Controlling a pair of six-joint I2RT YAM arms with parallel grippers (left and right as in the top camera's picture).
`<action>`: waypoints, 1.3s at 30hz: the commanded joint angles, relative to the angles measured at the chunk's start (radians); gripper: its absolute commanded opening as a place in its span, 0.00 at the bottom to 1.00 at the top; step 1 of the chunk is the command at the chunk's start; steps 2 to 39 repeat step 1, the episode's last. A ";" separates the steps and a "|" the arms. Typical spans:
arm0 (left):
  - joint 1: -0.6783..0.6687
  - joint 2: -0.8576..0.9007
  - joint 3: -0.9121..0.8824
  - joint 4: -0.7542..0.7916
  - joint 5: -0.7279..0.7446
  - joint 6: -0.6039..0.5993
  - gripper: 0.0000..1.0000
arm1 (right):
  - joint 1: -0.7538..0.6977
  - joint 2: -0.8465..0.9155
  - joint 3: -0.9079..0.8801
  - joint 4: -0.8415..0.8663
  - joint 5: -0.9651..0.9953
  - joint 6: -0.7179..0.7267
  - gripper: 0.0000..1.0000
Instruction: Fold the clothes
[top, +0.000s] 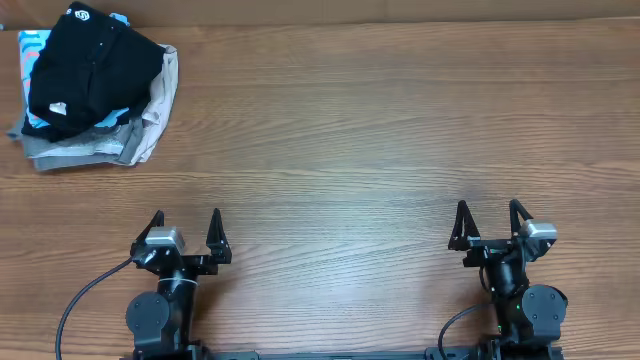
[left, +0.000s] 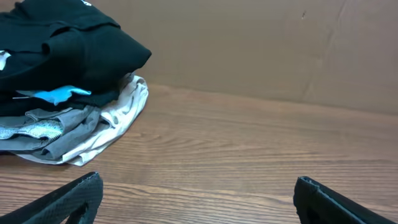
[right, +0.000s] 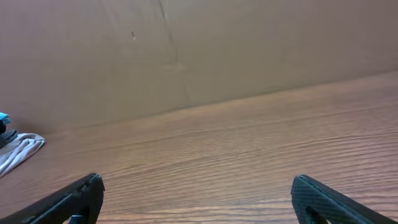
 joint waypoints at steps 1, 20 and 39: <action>0.003 -0.011 -0.004 -0.002 -0.013 -0.007 1.00 | -0.003 -0.010 -0.011 0.005 0.006 0.000 1.00; 0.003 -0.011 -0.004 -0.002 -0.013 -0.007 1.00 | -0.003 -0.010 -0.011 0.005 0.006 0.000 1.00; 0.003 -0.011 -0.004 -0.002 -0.013 -0.007 1.00 | -0.003 -0.010 -0.011 0.005 0.006 0.000 1.00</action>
